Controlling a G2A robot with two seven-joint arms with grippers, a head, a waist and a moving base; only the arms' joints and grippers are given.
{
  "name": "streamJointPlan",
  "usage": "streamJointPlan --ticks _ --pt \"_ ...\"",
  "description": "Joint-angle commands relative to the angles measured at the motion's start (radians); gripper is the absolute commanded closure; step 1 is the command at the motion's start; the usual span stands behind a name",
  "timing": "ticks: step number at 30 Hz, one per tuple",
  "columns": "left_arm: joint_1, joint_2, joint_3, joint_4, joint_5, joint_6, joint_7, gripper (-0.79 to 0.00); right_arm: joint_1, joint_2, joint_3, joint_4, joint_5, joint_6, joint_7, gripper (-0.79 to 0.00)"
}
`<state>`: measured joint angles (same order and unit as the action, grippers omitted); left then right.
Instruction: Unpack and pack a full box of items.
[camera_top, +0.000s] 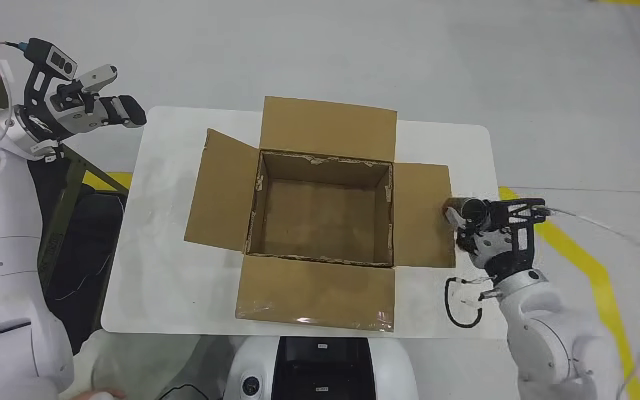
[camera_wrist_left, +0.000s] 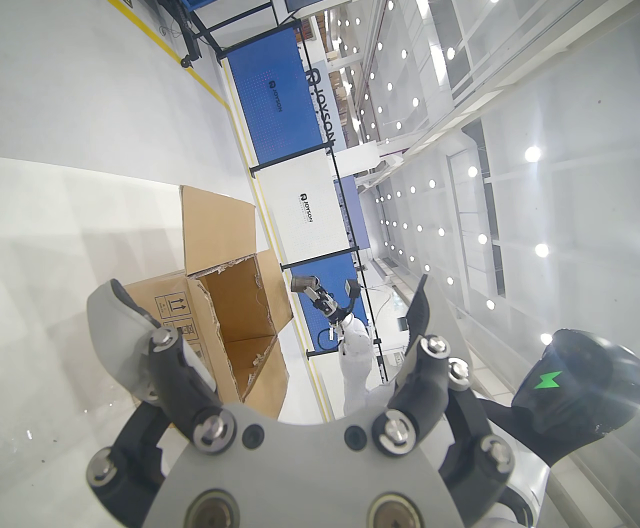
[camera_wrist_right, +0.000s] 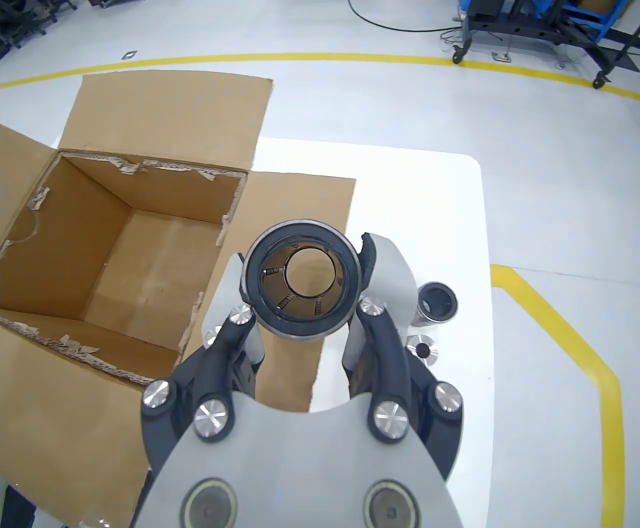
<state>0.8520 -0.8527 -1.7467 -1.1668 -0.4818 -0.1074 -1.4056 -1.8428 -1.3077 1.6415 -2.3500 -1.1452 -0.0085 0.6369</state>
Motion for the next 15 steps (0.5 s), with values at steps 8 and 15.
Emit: streamJointPlan --ticks 8,15 --pt "0.000 0.000 0.000 0.000 0.000 0.000 0.000 -0.785 -0.093 -0.001 0.120 0.000 0.058 0.061 -0.032 0.000" --pt "0.000 0.000 0.000 0.000 0.000 0.000 0.000 -0.785 -0.170 -0.003 0.107 0.000 0.059 0.080 -0.048 0.000"
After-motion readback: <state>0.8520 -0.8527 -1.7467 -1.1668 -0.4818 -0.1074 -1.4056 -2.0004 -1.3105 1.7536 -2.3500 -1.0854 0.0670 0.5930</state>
